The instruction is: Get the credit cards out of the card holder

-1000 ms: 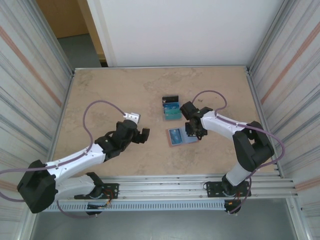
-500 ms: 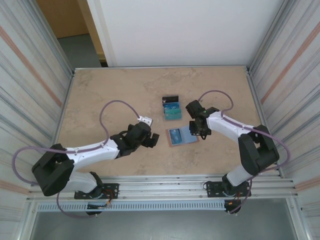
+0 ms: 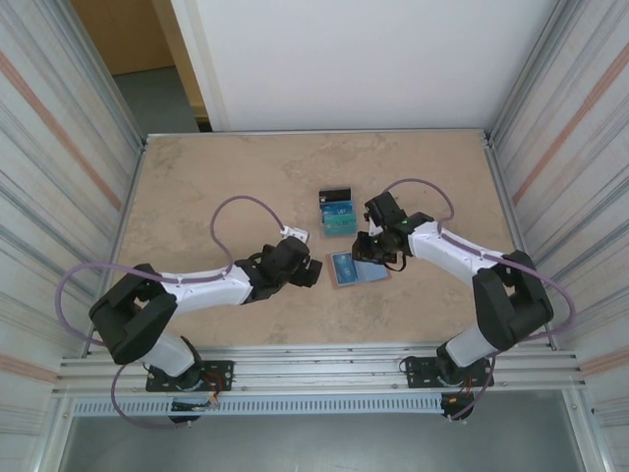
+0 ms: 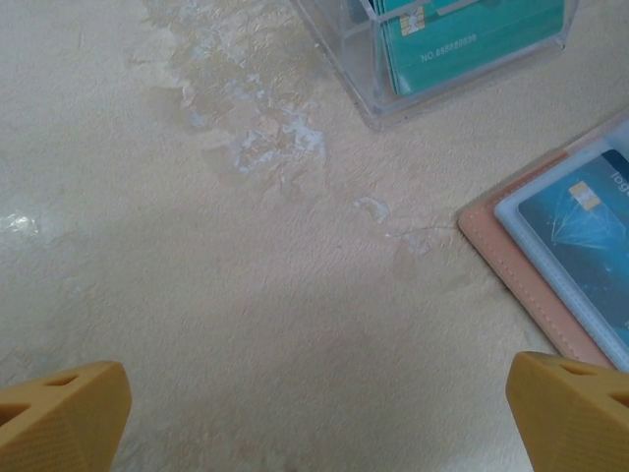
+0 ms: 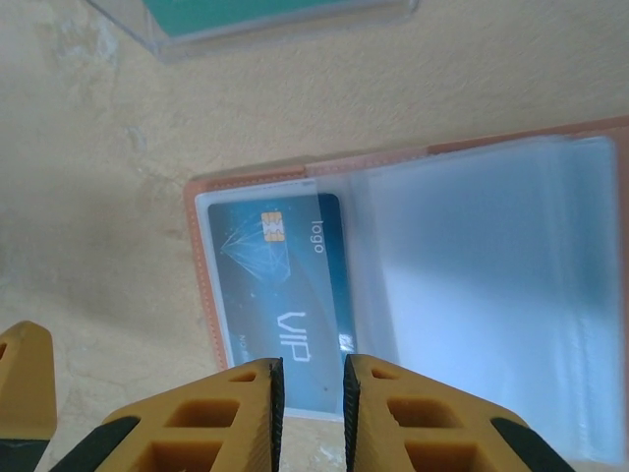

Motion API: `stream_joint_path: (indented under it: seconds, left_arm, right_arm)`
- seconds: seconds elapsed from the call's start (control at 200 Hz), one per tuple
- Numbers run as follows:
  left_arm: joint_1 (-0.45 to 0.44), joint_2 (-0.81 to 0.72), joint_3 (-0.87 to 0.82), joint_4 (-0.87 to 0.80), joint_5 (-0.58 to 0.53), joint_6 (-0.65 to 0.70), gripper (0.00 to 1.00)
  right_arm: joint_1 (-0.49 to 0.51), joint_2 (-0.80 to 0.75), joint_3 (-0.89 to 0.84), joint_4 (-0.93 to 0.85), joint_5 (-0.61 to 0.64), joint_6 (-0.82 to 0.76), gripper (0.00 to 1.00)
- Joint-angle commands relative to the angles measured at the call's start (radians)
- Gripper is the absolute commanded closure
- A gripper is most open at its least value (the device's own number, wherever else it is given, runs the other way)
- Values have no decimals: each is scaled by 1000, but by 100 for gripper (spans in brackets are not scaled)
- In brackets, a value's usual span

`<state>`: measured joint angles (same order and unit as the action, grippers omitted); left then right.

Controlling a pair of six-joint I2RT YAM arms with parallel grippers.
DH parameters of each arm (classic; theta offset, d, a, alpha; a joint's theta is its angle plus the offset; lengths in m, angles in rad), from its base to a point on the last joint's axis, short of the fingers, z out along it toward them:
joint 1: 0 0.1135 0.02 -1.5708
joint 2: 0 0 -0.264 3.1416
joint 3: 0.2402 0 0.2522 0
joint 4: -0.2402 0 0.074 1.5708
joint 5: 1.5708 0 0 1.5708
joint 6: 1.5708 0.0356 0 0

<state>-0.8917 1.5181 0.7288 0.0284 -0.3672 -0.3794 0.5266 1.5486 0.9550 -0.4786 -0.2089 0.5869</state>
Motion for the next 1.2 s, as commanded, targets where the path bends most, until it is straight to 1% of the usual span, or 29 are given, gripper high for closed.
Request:
stream_joint_path:
  seconds: [0.0,0.311,0.521,0.651,0.917,1.193]
  left_arm:
    - [-5,31,37,22,-9,-34,1]
    - [-14,104,79,18,-2,-34,1]
    - [-20,150,109,5,-2,-26,1]
    - [-22,170,128,-22,-14,-26,1]
    - [-21,147,124,-95,-57,-62,1]
    - [-25,79,74,-130,-59,-104,1]
  right_arm:
    - [12,54,13,27,-52,9,75]
    - [-4,143,29,42,-46,-10,76]
    - [-12,176,22,64,-59,-10,77]
    - [-13,181,17,78,-91,-8,79]
    - [-2,144,-47,136,-209,38,82]
    - [39,109,-78,153,-237,66,82]
